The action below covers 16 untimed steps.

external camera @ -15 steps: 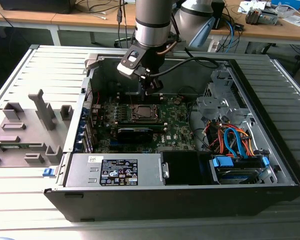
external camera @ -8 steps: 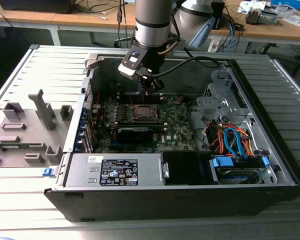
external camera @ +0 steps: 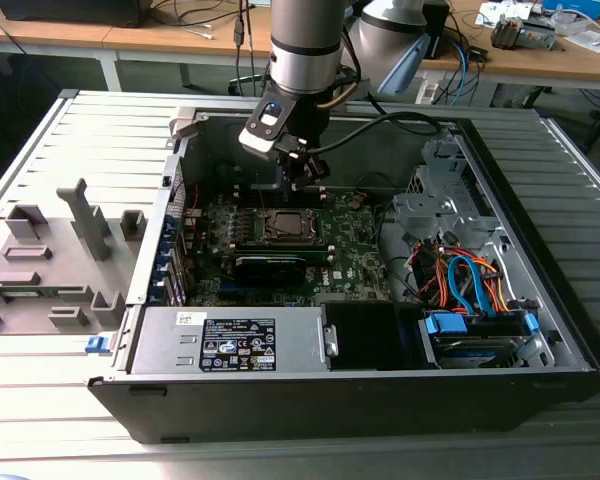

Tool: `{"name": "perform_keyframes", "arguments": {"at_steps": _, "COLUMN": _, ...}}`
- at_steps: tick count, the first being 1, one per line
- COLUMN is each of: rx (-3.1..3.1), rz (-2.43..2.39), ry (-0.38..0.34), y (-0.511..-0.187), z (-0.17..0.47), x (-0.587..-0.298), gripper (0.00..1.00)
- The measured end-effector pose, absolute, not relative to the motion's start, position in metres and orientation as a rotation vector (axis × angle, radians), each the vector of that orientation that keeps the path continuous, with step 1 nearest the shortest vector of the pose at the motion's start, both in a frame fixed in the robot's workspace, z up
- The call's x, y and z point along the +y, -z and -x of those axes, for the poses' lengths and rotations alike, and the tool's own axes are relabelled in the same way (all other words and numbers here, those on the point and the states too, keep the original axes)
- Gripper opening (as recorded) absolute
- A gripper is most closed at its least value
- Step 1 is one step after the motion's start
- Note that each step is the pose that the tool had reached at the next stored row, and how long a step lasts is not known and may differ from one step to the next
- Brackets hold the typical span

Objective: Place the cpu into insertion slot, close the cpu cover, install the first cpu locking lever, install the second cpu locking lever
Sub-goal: 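Install the first cpu locking lever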

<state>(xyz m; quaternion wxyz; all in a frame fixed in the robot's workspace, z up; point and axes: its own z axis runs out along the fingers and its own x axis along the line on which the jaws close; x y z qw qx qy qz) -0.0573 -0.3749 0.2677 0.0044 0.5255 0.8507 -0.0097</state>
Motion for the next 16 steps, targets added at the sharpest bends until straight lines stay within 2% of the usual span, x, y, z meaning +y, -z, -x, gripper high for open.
{"name": "perform_keyframes", "arguments": {"at_steps": 16, "rx": 2.731, "rz": -1.532, "ry": 0.03, "y": -0.2677, "z": 0.0573, "x": -0.3749, "gripper": 0.11}}
